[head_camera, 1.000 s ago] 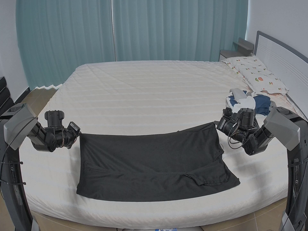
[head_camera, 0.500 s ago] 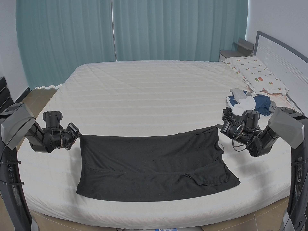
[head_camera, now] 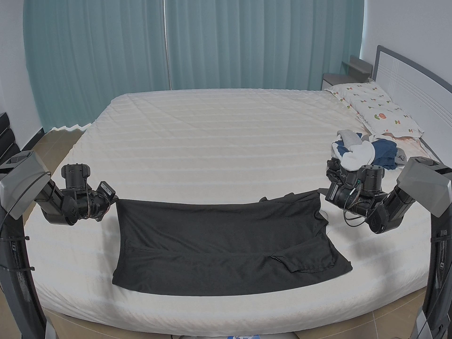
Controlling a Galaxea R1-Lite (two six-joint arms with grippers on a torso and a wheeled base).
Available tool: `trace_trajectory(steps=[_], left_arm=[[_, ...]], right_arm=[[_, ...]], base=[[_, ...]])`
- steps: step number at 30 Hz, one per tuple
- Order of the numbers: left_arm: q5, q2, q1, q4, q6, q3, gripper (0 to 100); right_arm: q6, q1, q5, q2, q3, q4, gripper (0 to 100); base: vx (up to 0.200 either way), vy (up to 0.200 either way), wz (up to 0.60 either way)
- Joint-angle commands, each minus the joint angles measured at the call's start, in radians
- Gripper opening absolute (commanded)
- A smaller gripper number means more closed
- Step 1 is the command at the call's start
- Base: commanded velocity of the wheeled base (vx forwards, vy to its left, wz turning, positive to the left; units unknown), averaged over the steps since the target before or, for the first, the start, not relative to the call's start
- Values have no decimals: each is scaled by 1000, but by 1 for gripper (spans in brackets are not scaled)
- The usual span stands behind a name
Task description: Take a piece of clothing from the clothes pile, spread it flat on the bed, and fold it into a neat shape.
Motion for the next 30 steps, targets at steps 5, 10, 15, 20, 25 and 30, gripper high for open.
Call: trace_trajectory(steps=[5, 10, 15, 20, 25, 30], left_arm=[[0, 78, 7, -87, 0, -20, 0], [2, 98, 6, -94, 0, -46, 0], [0, 105, 6, -93, 0, -48, 0], [0, 98, 7, -93, 2, -34, 0], [-3, 75, 16, -91, 14, -5, 0], [-40, 39, 16, -94, 71, 50, 0]], right_arm=[[-3, 10, -11, 74, -81, -1, 0], [-1, 11, -14, 106, -122, -1, 0], [-1, 13, -13, 98, -104, -3, 0], [-1, 8, -10, 69, -68, -3, 0], [-4, 1, 4, 17, 4, -1, 0], [-6, -1, 6, -8, 41, -1, 0]], base=[[0, 0, 0], [0, 0, 0], [0, 0, 0], [0, 0, 0], [0, 0, 0], [0, 0, 0]])
